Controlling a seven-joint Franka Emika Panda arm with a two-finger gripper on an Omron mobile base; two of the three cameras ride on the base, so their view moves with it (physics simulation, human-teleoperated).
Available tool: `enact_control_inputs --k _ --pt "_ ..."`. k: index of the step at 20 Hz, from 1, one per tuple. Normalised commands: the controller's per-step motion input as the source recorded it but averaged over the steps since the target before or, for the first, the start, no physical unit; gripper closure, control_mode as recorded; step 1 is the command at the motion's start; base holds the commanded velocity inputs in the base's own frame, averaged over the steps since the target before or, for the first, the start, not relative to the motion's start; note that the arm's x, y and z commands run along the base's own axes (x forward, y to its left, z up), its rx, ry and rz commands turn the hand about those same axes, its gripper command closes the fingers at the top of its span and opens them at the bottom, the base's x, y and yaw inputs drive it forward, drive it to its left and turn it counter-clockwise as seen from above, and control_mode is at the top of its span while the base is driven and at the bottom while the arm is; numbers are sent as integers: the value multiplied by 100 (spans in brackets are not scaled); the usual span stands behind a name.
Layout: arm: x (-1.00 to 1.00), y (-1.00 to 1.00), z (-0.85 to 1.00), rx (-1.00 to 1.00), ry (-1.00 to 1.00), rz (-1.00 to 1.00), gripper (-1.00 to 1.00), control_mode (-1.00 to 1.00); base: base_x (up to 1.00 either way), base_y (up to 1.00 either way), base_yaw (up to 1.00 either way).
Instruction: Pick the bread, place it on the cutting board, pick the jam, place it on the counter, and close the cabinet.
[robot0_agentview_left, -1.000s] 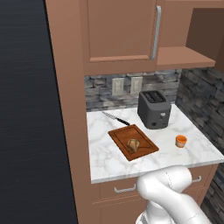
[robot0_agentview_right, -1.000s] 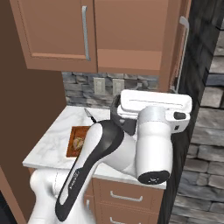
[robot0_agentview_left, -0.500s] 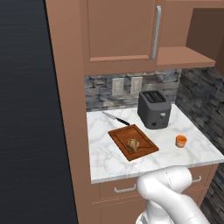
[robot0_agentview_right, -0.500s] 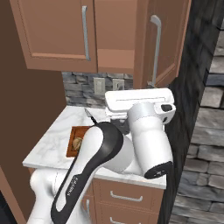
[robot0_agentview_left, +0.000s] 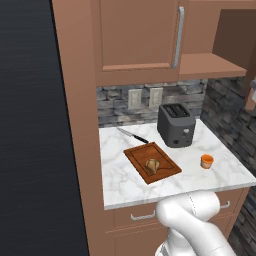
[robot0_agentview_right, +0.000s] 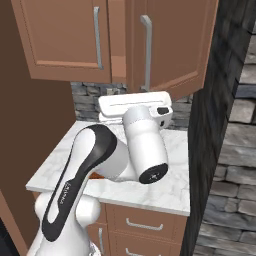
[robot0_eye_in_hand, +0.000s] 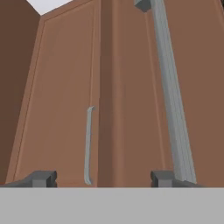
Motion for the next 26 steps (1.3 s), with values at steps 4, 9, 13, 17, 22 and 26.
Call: enact_control_inputs --k 4,9,13,17,22,26 --pt "50 53 1 -1 0 0 -100 -100 0 0 0" --pt "39 46 1 -2 -2 0 -100 -100 0 0 0" --pt "34 36 0 -2 -3 -1 -100 -100 0 0 0" --pt "40 36 0 -3 -2 -2 -100 -100 0 0 0" --pt "39 33 0 -2 -2 -2 -100 -100 0 0 0" --pt "38 30 0 -1 -1 -1 -100 -100 0 0 0"
